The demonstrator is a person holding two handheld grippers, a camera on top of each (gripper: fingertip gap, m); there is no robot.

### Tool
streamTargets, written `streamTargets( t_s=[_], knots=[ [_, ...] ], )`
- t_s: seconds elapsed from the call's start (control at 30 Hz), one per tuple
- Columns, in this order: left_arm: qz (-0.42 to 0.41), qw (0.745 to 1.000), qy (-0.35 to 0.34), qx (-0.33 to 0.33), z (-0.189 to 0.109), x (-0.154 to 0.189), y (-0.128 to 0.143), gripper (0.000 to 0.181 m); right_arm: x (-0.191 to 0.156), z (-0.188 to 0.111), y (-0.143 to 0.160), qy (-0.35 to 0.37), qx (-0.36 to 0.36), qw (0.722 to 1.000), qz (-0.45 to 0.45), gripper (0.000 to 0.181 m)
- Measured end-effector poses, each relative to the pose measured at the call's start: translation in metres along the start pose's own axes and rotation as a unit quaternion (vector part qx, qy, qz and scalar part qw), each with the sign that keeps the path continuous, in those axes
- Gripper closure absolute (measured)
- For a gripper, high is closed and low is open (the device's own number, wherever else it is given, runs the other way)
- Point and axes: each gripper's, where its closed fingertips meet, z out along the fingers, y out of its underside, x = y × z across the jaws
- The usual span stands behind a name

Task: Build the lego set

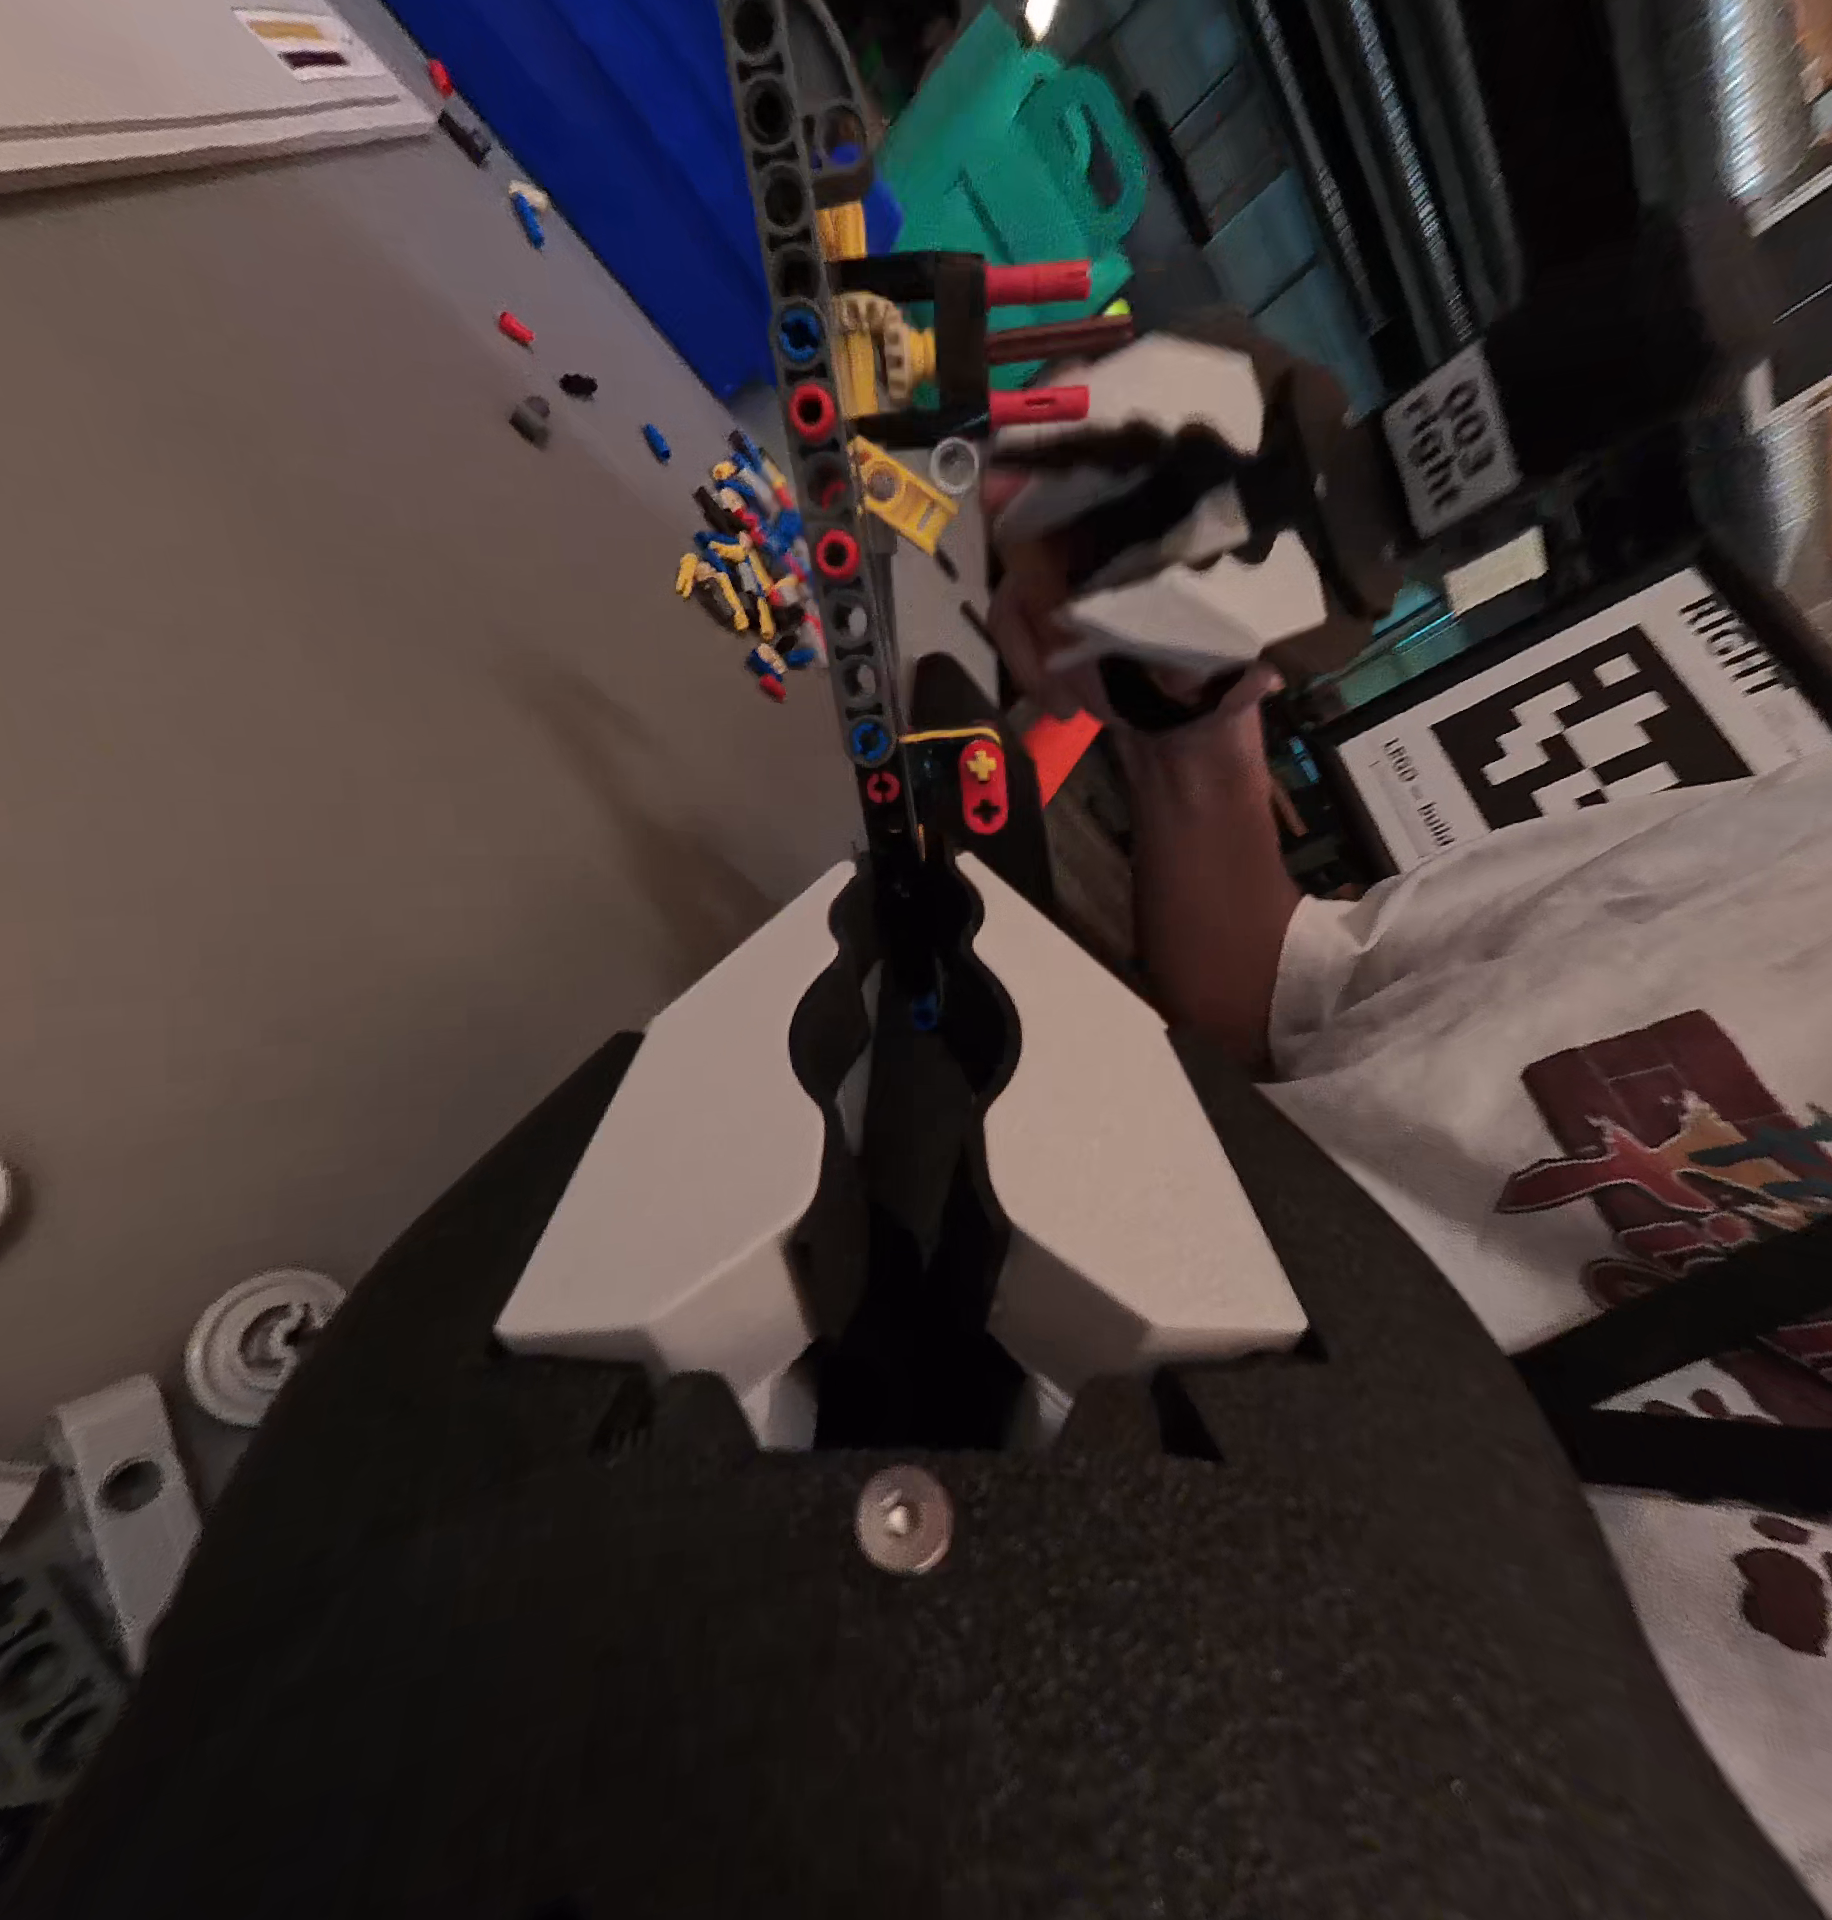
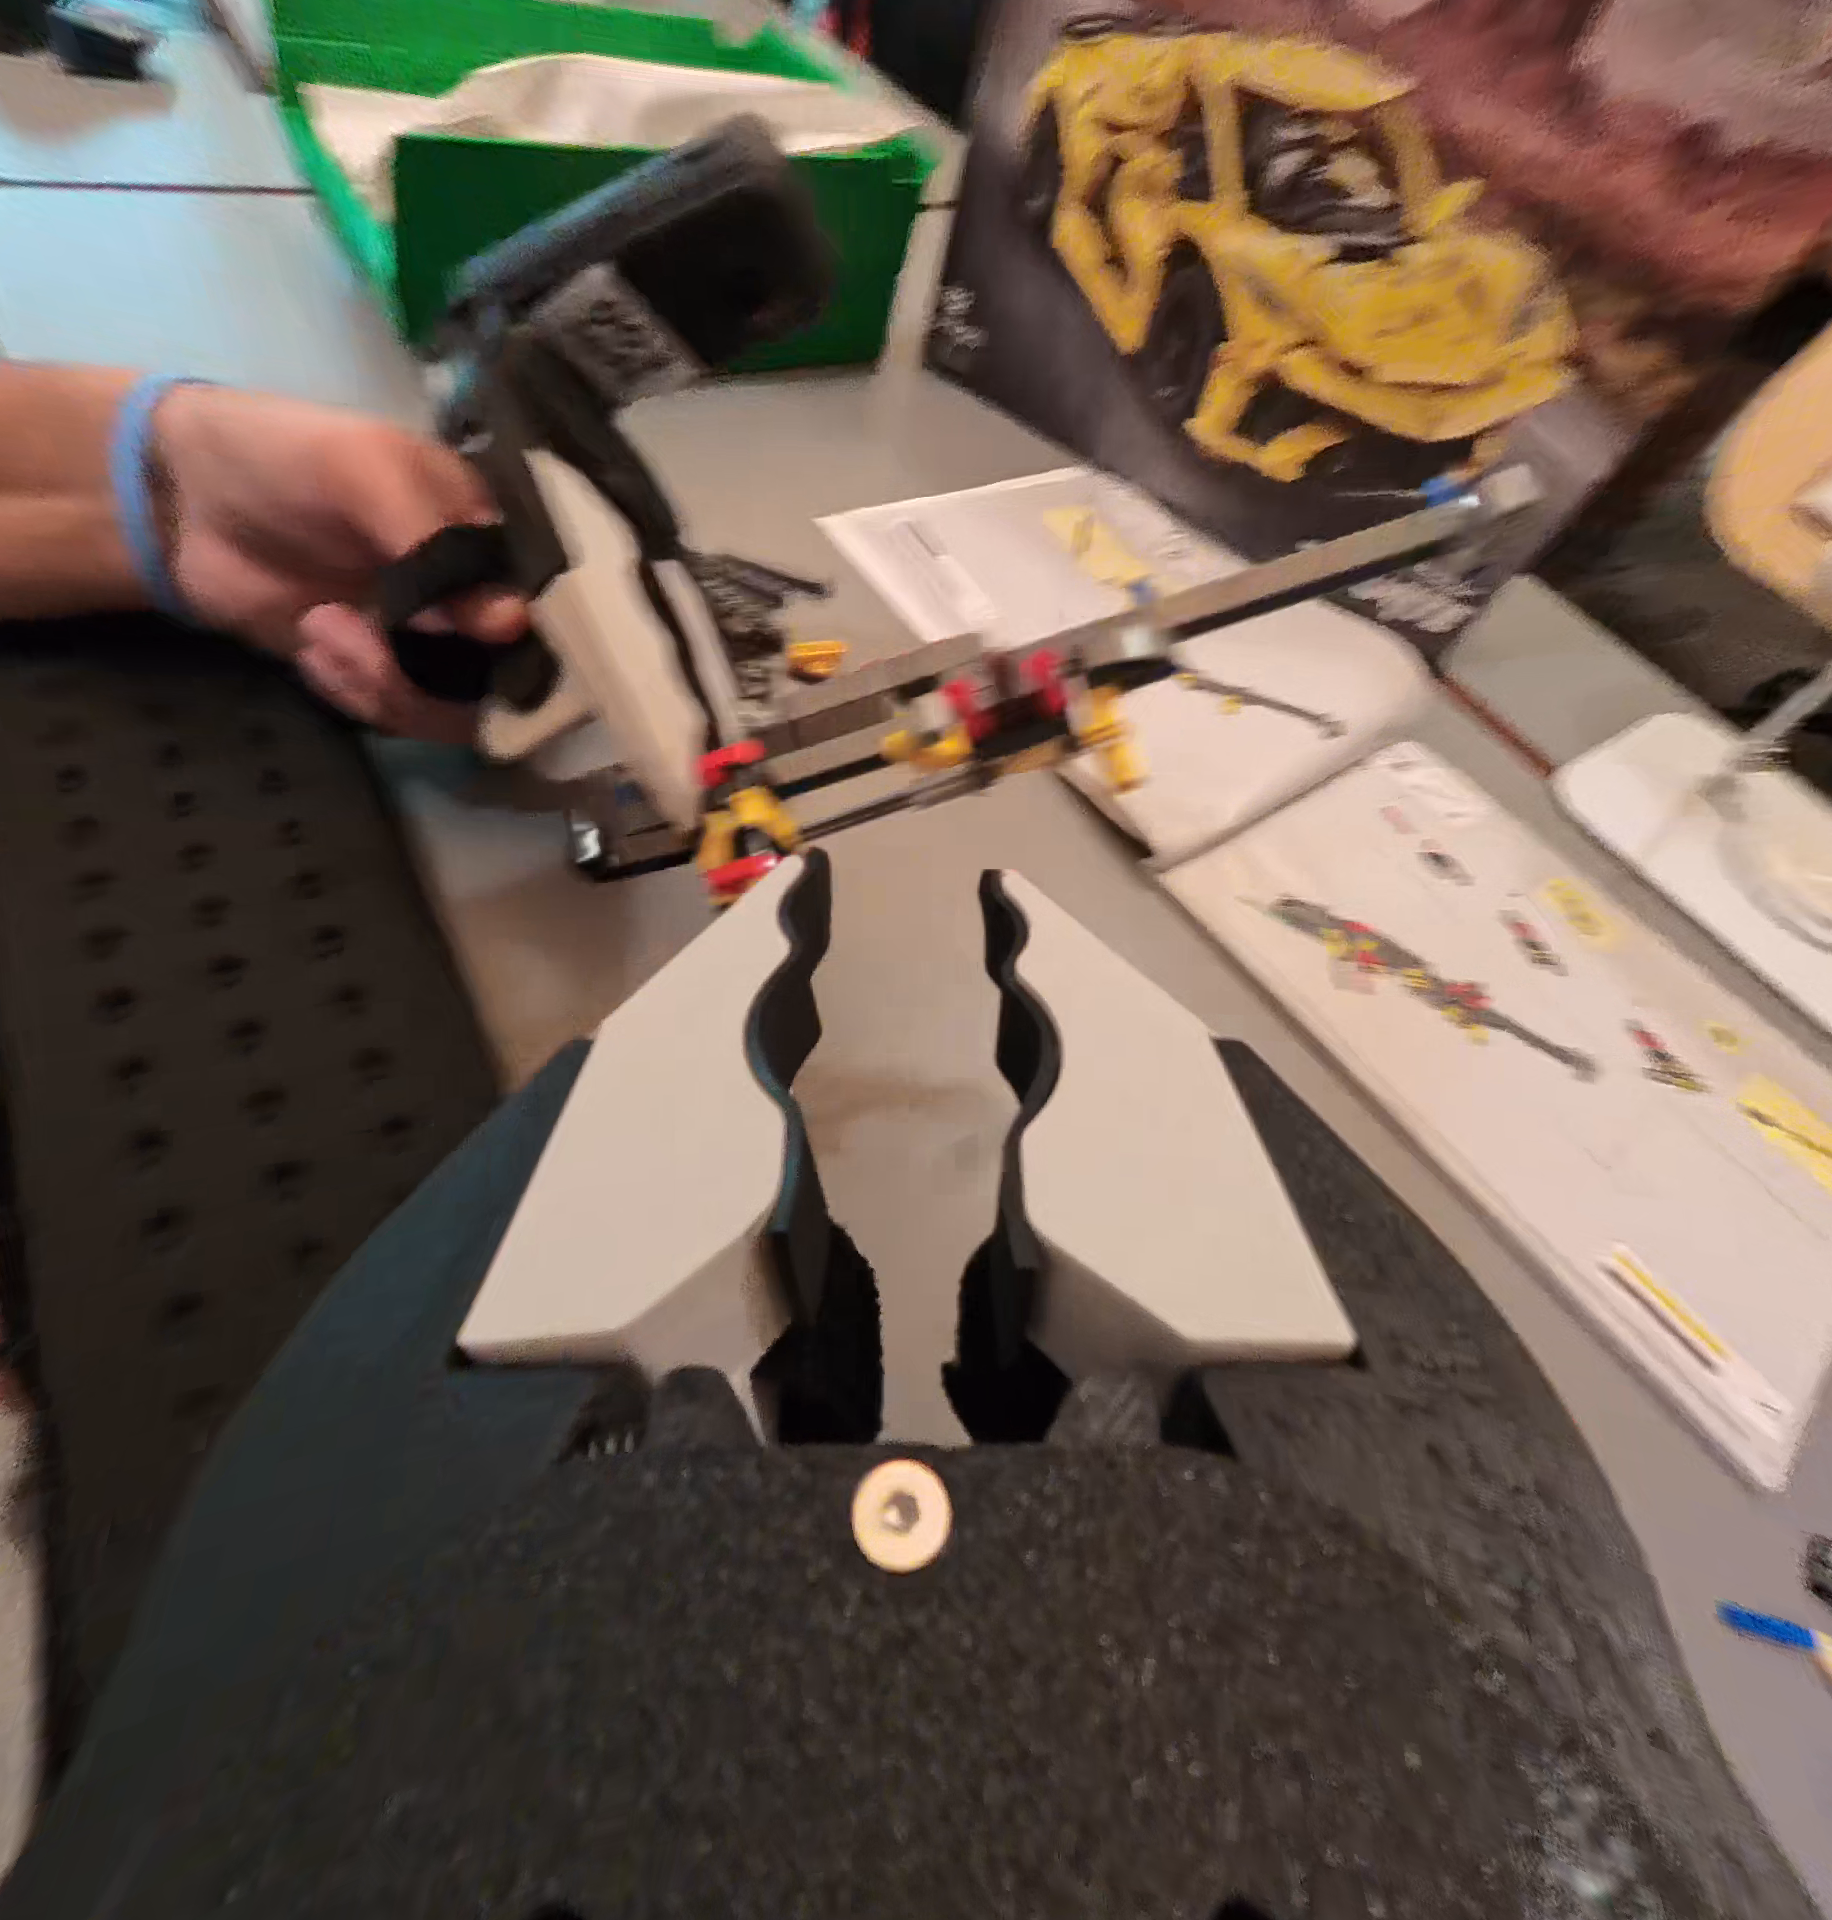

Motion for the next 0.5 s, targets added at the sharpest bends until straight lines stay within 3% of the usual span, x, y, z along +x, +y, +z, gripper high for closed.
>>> streamTargets(
  t_s=[0.07, 0.13, 0.5],
  knots=[
    [0.002, 0.999, -0.023, -0.024, 0.004, -0.007, 0.007, 0.175, 0.017, 0.005, 0.005, 0.036, -0.005, 0.999, -0.013, 0.137],
    [-0.01, 0.999, -0.019, -0.032, 0.007, -0.008, 0.01, 0.174, 0.019, 0.014, 0.009, 0.041, -0.004, 0.999, -0.032, 0.134],
    [-0.009, 0.996, -0.029, -0.087, 0.013, -0.012, 0.025, 0.175, 0.016, 0.028, 0.027, 0.036, 0.0, 0.994, -0.099, 0.157]
  ],
)
